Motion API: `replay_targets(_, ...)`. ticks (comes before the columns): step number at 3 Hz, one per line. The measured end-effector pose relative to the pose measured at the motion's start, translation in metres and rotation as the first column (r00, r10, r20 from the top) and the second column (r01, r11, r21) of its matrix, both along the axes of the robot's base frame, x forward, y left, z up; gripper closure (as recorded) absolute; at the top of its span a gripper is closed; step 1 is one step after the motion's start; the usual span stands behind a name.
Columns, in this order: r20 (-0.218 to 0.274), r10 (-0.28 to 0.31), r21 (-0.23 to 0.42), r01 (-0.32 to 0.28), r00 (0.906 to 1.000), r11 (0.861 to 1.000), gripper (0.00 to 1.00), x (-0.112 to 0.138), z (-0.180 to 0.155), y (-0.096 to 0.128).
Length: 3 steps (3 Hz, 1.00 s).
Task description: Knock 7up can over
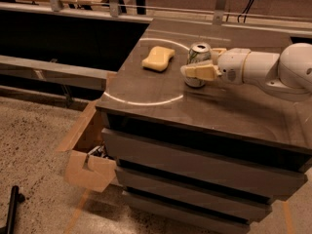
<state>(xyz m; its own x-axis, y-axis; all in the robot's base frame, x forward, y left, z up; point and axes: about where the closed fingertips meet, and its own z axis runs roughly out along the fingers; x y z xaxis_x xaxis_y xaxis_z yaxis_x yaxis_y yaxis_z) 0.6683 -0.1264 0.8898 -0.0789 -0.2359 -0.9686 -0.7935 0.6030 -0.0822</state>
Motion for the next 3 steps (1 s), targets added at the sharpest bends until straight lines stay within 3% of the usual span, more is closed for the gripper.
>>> replay_targets(1,-0.009,0.003,-0.004,-0.003,1.0000,1.000,0.63,0.000,-0.002,-0.001)
replay_targets(2,0.045,-0.030,-0.041,0.032,0.9985,0.999,0.95,-0.013,0.023,-0.014)
replay_targets(3,0.154,-0.023,-0.131,0.043,0.9878,0.990,1.00,-0.029,0.054,-0.028)
